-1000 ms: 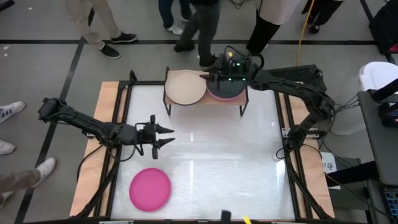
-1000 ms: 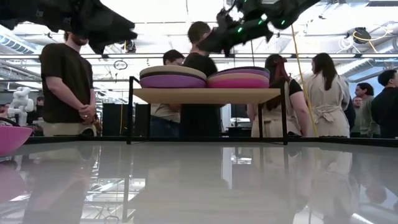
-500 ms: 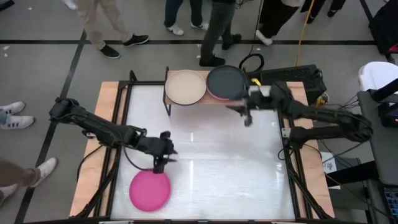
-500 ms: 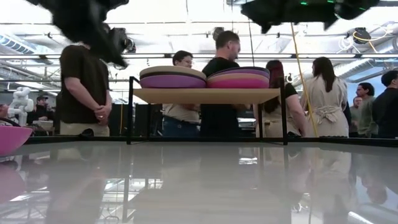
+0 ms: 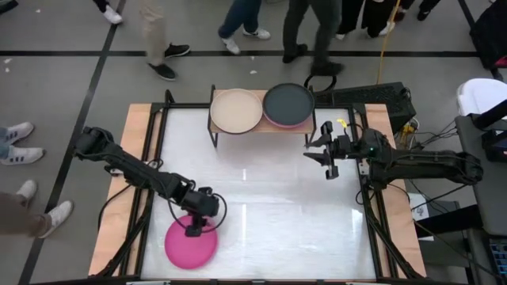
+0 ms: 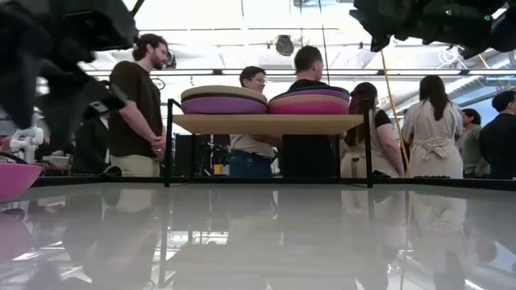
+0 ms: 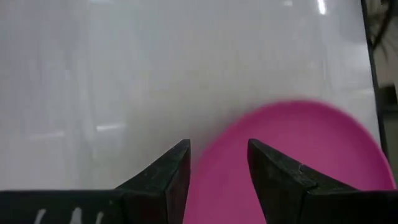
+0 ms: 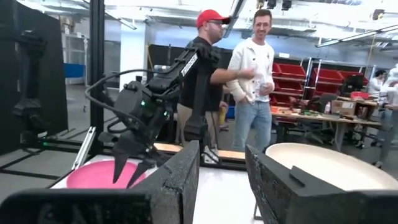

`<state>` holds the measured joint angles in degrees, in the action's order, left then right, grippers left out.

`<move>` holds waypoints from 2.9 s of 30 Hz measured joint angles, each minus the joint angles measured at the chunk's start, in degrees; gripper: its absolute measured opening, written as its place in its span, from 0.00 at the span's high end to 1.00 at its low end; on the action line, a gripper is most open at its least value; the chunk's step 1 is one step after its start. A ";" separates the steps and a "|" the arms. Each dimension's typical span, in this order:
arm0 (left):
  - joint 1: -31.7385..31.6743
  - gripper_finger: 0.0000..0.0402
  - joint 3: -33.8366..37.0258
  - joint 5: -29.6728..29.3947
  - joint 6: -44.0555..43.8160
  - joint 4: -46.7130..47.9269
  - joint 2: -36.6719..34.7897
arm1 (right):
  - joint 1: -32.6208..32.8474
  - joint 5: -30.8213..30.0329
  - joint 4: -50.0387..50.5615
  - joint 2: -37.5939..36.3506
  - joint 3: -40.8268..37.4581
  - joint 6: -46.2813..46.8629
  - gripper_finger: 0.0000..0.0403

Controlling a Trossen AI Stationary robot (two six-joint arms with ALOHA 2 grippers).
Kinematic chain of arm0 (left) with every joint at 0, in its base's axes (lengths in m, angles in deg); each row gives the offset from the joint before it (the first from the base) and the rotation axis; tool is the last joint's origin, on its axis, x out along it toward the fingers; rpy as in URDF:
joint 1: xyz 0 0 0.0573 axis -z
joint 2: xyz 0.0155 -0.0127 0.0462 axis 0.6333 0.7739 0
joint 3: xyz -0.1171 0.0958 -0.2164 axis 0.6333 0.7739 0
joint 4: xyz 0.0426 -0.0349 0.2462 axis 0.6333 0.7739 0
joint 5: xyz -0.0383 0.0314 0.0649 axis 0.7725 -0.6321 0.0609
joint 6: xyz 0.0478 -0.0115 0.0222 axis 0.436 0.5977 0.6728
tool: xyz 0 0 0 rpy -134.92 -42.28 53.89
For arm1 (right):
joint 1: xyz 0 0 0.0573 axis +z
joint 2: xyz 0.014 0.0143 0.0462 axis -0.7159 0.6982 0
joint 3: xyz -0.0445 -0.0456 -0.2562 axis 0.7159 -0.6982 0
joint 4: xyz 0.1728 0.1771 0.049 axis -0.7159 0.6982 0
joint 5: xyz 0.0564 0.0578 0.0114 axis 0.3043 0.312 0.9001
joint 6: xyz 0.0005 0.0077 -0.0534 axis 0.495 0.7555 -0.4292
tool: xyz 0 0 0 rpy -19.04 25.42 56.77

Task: Place and stack plates onto a shelf
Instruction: Stack the pink plate on top of the white plate on the shelf

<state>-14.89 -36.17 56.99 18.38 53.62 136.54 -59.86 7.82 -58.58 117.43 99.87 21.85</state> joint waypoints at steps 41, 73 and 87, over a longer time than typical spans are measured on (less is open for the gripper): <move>-0.39 0.60 0.39 -0.40 2.18 9.22 7.25 | 7.46 -1.49 -1.37 0.29 -0.22 0.92 0.72; -25.44 0.98 -29.51 -17.58 8.27 26.86 -0.87 | 7.46 -5.82 -1.74 0.28 -0.16 -0.49 0.72; -50.42 0.98 -43.75 -18.89 9.39 24.88 -0.90 | 7.41 -6.07 -1.72 0.47 -0.17 -4.17 0.72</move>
<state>-65.31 -79.92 38.09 27.77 78.50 135.65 -52.45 1.74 -60.30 117.90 99.70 17.68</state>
